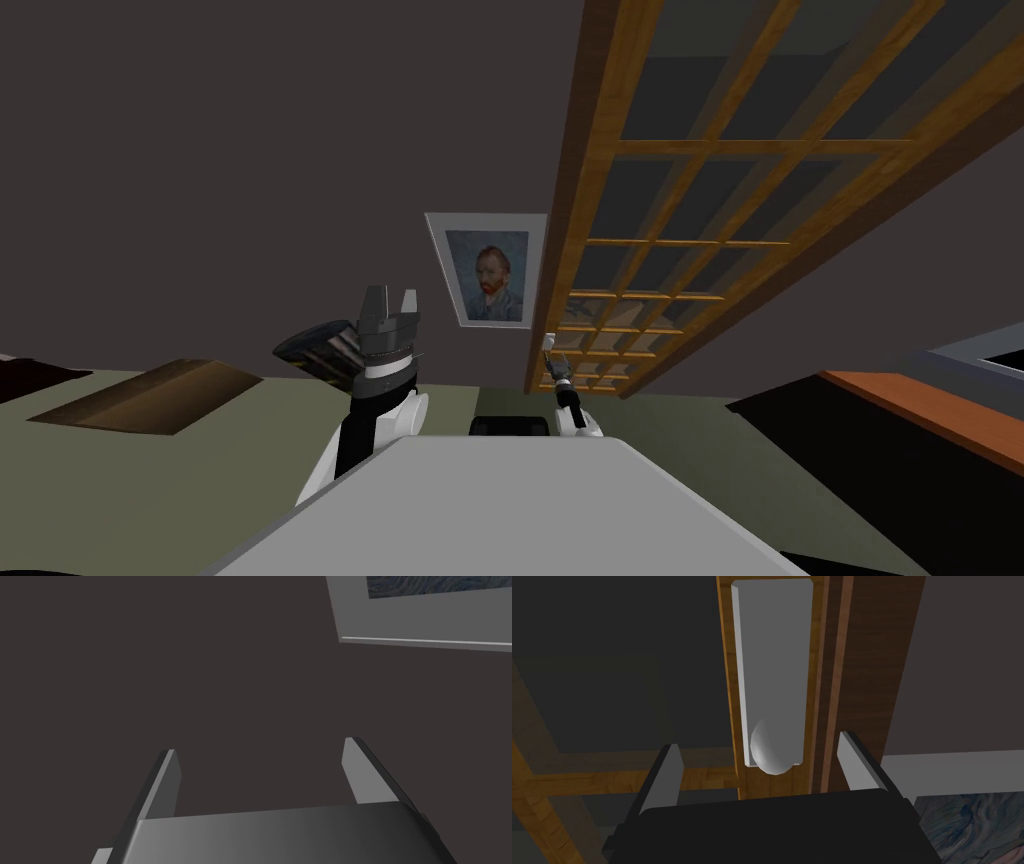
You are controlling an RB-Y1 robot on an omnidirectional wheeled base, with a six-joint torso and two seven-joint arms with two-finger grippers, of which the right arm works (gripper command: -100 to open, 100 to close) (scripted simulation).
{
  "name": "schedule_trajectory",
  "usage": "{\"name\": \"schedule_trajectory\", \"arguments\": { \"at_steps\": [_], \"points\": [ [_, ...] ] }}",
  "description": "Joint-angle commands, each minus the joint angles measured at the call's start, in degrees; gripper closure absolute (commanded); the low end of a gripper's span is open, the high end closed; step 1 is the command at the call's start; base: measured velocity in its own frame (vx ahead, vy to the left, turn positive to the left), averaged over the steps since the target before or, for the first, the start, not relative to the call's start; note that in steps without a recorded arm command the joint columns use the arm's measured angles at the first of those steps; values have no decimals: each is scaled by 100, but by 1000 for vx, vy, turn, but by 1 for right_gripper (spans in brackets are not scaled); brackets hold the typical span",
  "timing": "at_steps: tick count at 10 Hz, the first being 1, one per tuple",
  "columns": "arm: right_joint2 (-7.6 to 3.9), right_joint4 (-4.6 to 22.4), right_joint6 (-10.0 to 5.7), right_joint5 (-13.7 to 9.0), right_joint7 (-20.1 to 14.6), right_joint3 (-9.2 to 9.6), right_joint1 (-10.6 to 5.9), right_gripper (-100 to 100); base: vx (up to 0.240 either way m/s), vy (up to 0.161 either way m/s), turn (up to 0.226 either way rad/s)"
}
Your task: Pull the door open
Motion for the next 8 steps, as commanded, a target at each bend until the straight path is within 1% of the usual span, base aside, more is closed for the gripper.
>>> {"name": "schedule_trajectory", "arguments": {
  "at_steps": [1, 2, 3, 4, 5, 6, 8],
  "points": [
    [128, -124, -19, -9, 31, 37, -164, -100, 143, -104, 16],
    [194, -172, -44, -13, 42, 59, -283, -100, 177, -101, 23],
    [194, -172, -44, -13, 42, 59, -283, -100, 79, -47, -20],
    [194, -172, -44, -13, 42, 59, -283, -100, -5, 1, -1],
    [210, -169, 12, 8, 25, 83, -171, -100, -19, 3, -9],
    [210, -169, 12, 8, 25, 83, -171, 100, -8, 2, 12],
    [210, -169, 12, 8, 25, 83, -171, 100, 0, 0, 0]
  ]
}}
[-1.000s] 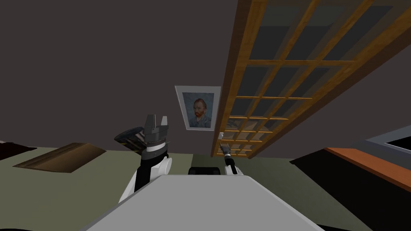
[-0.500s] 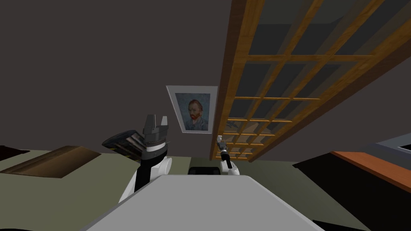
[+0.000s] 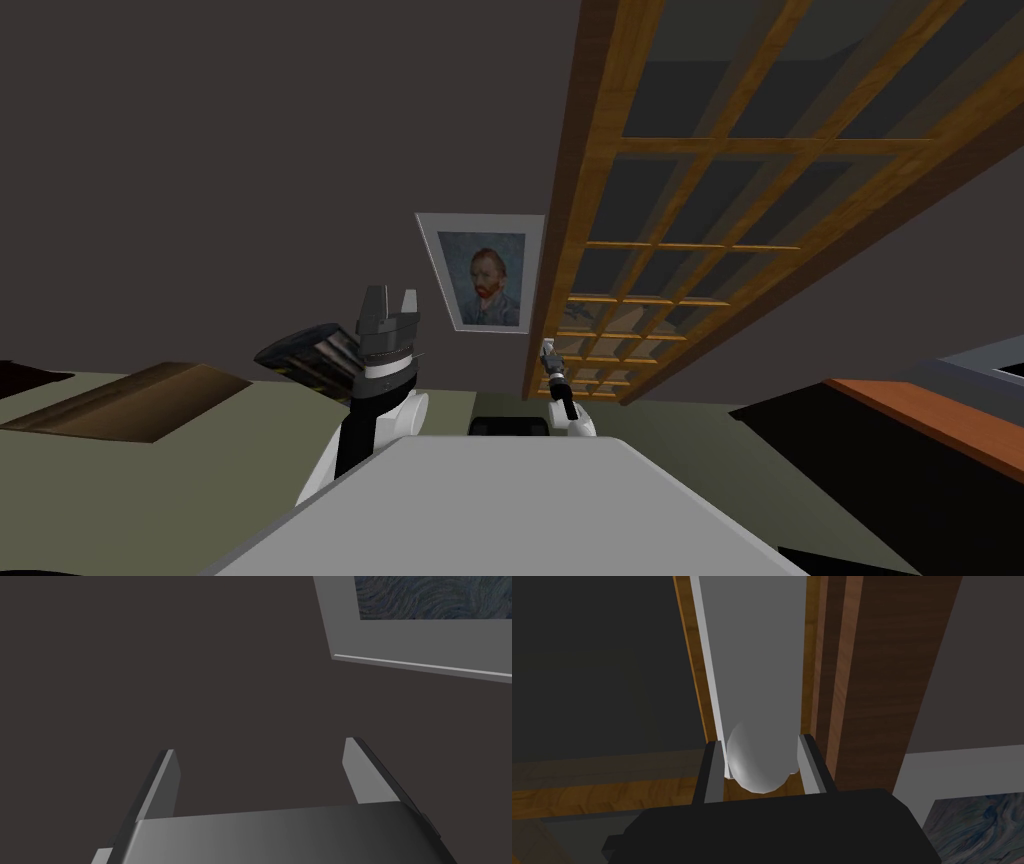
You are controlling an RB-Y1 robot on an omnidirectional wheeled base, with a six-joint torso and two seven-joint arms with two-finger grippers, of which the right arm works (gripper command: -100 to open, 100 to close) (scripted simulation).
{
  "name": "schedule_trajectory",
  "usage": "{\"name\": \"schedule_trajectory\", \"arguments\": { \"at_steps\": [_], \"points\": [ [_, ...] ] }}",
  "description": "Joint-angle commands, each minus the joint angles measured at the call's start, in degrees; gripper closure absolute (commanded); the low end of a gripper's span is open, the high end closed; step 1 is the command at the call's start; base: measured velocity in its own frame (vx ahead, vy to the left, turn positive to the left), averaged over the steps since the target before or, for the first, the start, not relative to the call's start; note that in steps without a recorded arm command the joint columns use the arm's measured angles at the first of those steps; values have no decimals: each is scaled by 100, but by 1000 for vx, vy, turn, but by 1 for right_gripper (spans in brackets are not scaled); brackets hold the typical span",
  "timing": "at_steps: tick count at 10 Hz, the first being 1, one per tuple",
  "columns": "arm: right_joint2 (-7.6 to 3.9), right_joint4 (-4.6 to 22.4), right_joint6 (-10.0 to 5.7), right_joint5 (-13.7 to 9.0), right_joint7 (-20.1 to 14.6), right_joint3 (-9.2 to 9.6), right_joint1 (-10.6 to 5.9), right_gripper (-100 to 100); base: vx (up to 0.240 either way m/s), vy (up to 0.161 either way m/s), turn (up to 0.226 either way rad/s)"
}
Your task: Pull the door open
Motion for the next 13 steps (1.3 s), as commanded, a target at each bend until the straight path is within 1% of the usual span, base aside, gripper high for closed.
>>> {"name": "schedule_trajectory", "arguments": {
  "at_steps": [1, 3, 4, 5, 10, 11, 12, 13],
  "points": [
    [-12, -5, 11, -4, 2, -8, -10, 100, 0, 0, 0],
    [-12, -5, 11, -4, 2, -8, -10, 100, 0, 0, 0],
    [-42, 62, 3, 32, -211, -17, 58, 100, -42, 31, -8],
    [-57, 83, 4, 43, -283, -23, 77, 100, -63, 53, -29],
    [-57, 83, 4, 43, -283, -23, 77, 100, -17, 6, -4],
    [-105, 154, 1, 87, -566, -41, 134, 100, -32, 33, -17],
    [-105, 154, 1, 87, -566, -41, 134, 100, -52, 39, -27],
    [-125, 184, -3, 110, -712, -47, 151, 100, -51, 40, -26]
  ]
}}
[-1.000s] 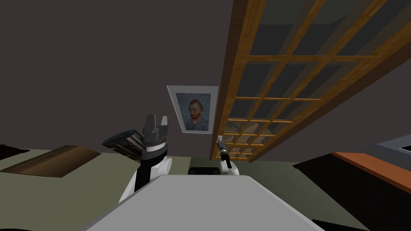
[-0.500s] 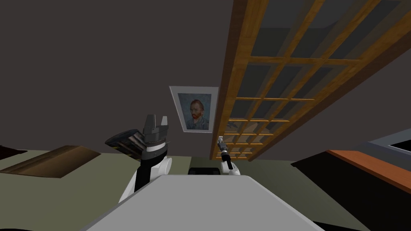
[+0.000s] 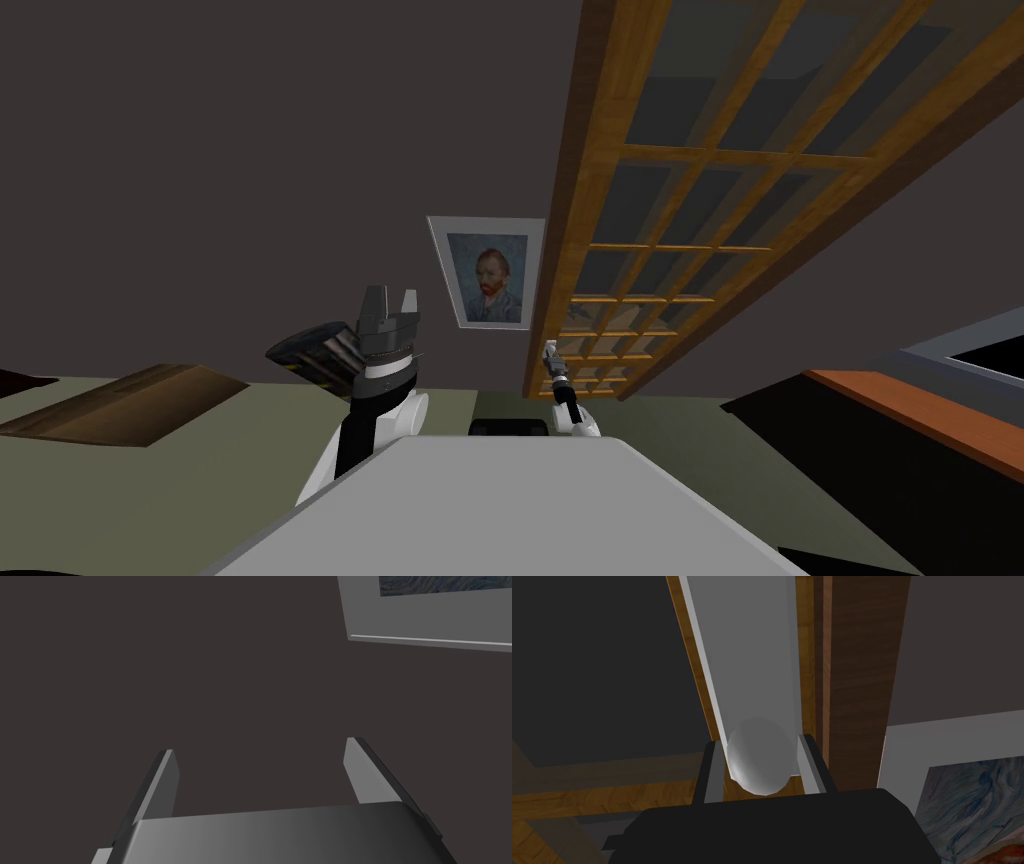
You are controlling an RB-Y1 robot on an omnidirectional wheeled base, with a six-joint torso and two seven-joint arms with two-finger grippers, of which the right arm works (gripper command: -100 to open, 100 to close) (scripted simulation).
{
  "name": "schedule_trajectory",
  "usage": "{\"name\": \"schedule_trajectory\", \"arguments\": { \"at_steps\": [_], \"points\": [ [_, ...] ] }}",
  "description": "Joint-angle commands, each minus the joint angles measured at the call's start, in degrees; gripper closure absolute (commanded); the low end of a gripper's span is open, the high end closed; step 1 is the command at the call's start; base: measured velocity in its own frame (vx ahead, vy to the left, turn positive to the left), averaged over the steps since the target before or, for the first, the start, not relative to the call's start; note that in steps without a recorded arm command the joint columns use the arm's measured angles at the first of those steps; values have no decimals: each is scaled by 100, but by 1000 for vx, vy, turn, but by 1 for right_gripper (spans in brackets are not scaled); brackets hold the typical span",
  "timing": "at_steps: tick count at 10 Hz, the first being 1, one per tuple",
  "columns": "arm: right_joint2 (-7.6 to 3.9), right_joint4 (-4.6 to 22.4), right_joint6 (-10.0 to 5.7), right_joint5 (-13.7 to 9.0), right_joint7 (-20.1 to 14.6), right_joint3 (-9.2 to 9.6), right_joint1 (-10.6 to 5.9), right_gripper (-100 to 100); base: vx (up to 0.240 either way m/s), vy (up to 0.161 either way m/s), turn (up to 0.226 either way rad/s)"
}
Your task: Pull the door open
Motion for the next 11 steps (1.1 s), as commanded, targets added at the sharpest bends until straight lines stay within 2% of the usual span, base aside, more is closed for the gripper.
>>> {"name": "schedule_trajectory", "arguments": {
  "at_steps": [1, 2, 3, 5, 6, 7, 8, 9, 11],
  "points": [
    [16, -16, 98, 61, -249, 25, 168, 100, -53, 35, -25],
    [-3, 14, 94, 83, -394, 18, 186, 100, -53, 39, -24],
    [-3, 14, 94, 83, -394, 18, 186, 100, -35, 34, -22],
    [-43, 74, 85, 129, -686, 5, 221, 100, -46, 30, -4],
    [-260, 223, -22, 131, -564, -19, 249, -100, -127, 104, 83],
    [-357, 218, -52, 154, -563, -11, 260, -100, -198, 145, 108],
    [-357, 218, -52, 154, -563, -11, 260, -100, -135, 102, 18],
    [-499, 187, -116, 196, -565, 7, 243, -100, -142, 82, 77],
    [-659, 121, -215, 255, -568, 40, 181, -100, -211, 13, 92]
  ]
}}
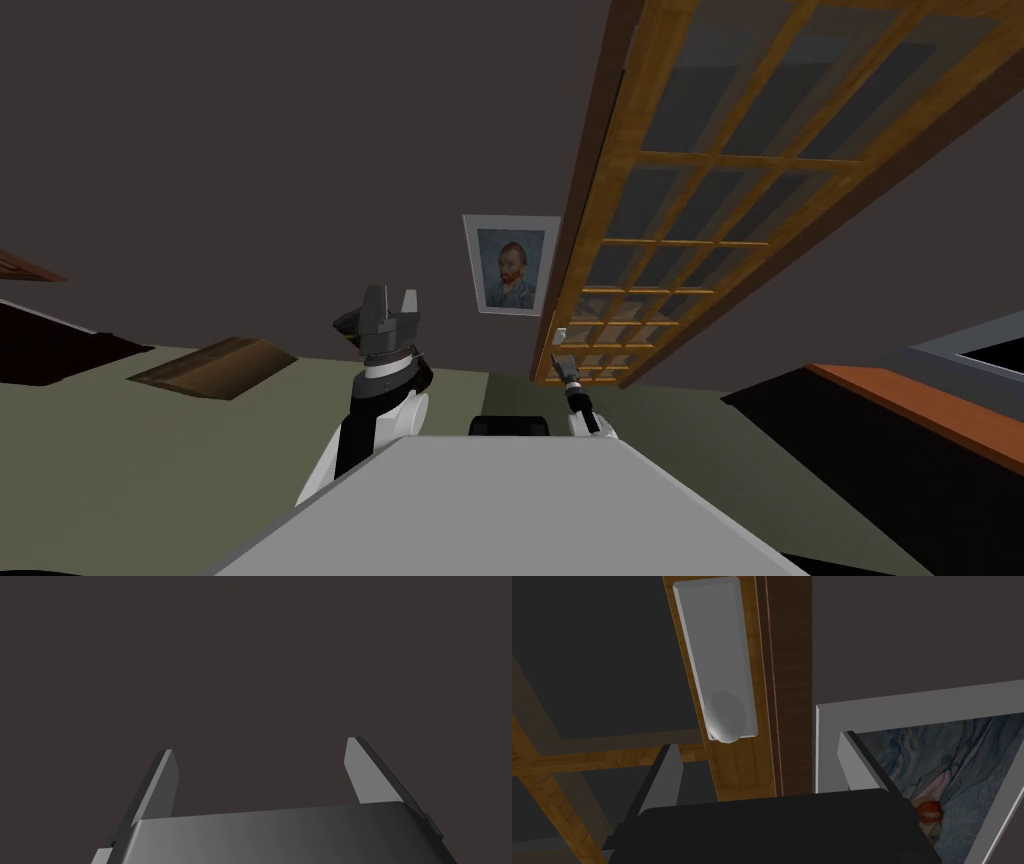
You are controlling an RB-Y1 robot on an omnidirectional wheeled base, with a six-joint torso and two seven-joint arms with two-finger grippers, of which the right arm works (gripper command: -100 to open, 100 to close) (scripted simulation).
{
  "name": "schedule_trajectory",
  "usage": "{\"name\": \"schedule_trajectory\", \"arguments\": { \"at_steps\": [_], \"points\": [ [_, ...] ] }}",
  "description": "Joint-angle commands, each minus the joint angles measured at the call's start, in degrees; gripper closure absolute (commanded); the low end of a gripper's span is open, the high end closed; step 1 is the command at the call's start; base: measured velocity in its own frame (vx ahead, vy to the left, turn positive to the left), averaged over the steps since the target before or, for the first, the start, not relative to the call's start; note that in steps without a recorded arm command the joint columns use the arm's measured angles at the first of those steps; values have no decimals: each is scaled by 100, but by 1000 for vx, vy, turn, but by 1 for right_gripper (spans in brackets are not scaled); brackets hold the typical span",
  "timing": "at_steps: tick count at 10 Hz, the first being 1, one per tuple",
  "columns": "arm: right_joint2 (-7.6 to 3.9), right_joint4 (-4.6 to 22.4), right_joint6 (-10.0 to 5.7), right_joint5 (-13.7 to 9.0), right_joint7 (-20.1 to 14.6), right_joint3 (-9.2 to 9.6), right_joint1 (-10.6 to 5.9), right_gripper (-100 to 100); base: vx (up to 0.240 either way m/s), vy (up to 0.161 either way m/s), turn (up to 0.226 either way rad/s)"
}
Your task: Pull the door open
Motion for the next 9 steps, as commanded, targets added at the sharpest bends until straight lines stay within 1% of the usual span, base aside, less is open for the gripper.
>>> {"name": "schedule_trajectory", "arguments": {
  "at_steps": [1, 2, 3, 4, 6, 7, 8, 9],
  "points": [
    [-148, -26, -126, 54, 6, 27, -111, -100, -230, -35, 63],
    [-193, -58, -167, 77, 4, 41, -147, -100, -213, -84, 49],
    [-136, -92, -117, 65, 7, 37, -81, -100, -88, -45, 12],
    [-326, -26, -108, 14, -100, -47, 35, -100, 9, -1, 78],
    [-326, -8, -108, 14, -100, -47, 35, -100, 35, 5, 21],
    [-516, 37, -95, -43, -218, -133, 123, -100, 76, 26, 119],
    [-516, 37, -95, -43, -218, -133, 123, -100, 88, 19, 51],
    [-691, 70, -94, -97, -338, -208, 153, -100, 165, 19, 132]
  ]
}}
